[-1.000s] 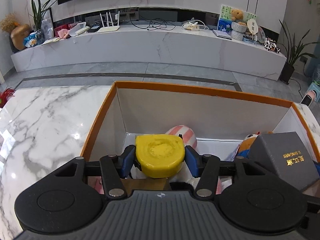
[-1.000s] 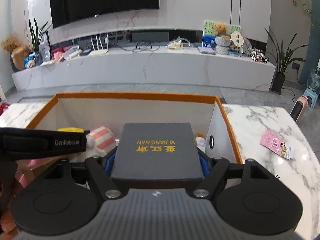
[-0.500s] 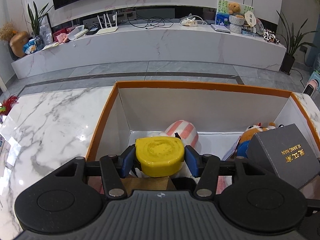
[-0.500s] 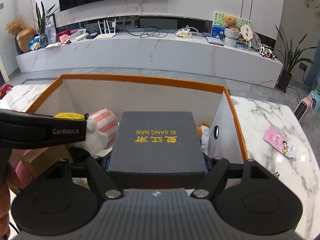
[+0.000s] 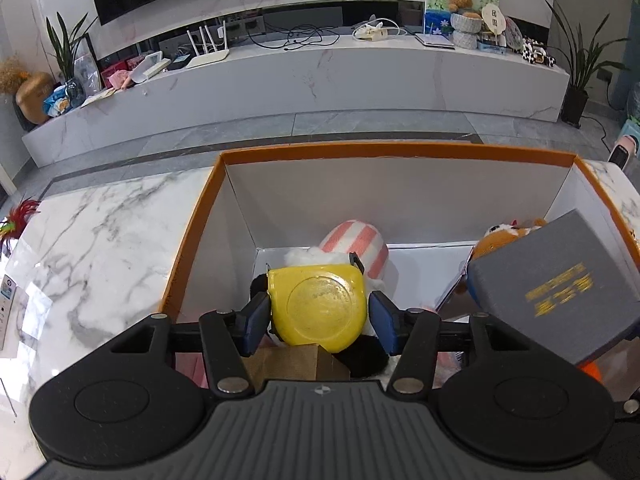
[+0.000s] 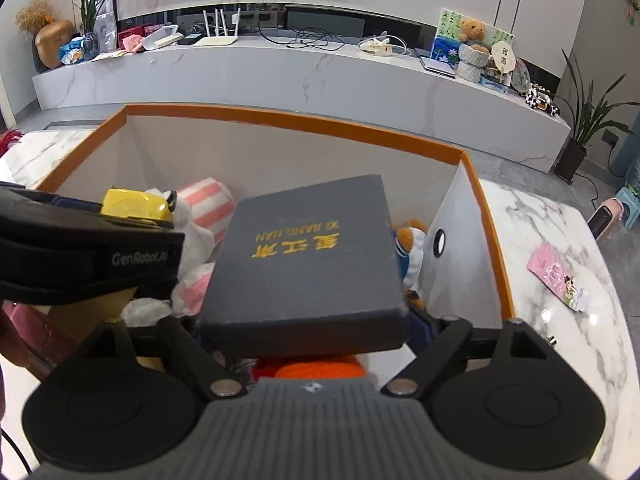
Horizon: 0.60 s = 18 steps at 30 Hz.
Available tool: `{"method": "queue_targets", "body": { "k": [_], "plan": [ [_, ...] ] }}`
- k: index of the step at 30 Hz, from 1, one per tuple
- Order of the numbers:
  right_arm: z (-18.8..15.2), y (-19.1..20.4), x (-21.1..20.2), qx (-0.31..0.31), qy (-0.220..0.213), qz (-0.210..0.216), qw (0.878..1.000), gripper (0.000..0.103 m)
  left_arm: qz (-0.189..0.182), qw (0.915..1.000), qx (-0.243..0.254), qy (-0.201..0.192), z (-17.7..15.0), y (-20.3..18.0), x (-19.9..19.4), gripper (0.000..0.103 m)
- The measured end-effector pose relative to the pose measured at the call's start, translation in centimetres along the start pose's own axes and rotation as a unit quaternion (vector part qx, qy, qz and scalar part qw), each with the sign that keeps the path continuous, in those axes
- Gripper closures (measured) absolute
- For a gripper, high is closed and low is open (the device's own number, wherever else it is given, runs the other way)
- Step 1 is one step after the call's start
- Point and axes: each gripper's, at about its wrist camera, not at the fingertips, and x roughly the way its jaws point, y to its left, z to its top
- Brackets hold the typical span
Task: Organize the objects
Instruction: 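Lower the tape measure and grey box into the box and open both tools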
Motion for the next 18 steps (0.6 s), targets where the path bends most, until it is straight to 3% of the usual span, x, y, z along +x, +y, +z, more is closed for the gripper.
{"method": "queue_targets", "body": {
  "k": [15, 18],
  "plan": [
    [-0.5, -0.2, -3.1, 0.014, -0.013, -0.007, 1.0, 0.004, -0.001, 0.9999, -0.005, -0.014, -1.1, 0.1, -3.6, 0.038],
    [-0.5, -0.1, -4.1, 0.013, -0.019, -0.008, 1.0, 0.004, 0.001, 0.9997, -0.003, -0.025, -1.3, 0.1, -4.8, 0.033]
  ]
}}
